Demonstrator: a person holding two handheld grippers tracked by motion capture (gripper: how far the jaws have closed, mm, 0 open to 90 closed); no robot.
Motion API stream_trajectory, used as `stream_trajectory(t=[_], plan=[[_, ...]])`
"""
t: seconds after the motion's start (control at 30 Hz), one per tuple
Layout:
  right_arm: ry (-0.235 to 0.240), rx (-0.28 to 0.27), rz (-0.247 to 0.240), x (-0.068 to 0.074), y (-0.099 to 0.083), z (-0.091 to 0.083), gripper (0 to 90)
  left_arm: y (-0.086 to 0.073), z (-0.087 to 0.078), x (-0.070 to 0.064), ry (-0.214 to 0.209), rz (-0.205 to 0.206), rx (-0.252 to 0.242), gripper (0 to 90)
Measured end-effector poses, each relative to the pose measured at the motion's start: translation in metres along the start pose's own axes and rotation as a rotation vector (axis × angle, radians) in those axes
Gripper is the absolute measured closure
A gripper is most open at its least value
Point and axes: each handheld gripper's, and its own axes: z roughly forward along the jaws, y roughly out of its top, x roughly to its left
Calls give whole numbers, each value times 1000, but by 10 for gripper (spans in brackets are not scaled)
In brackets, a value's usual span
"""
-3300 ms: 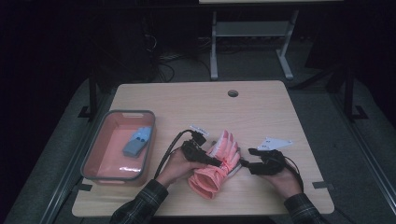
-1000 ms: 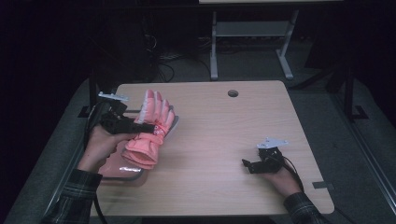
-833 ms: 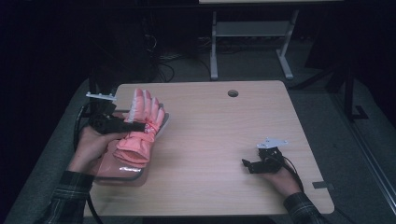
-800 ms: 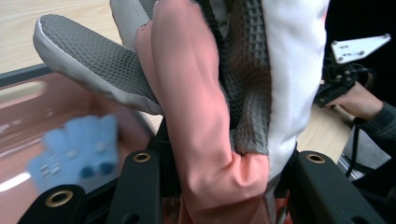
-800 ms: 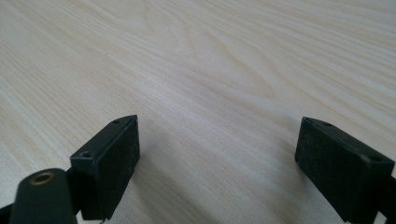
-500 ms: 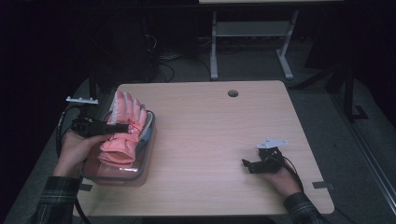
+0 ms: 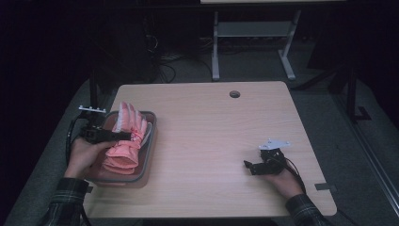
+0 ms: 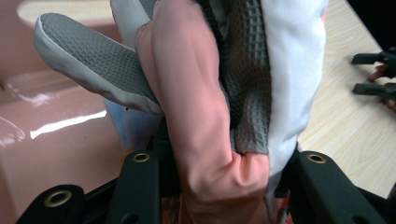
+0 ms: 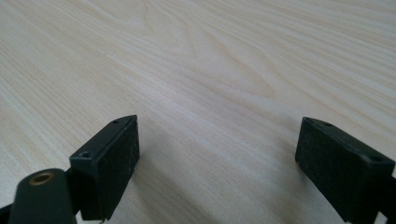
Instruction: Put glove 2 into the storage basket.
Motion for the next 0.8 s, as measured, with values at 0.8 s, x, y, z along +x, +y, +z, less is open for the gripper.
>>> stream_trajectory(t=[0.8], plan=[[0,-1,0,0,0,0,131,-16,25,12,-14,13,27,250]])
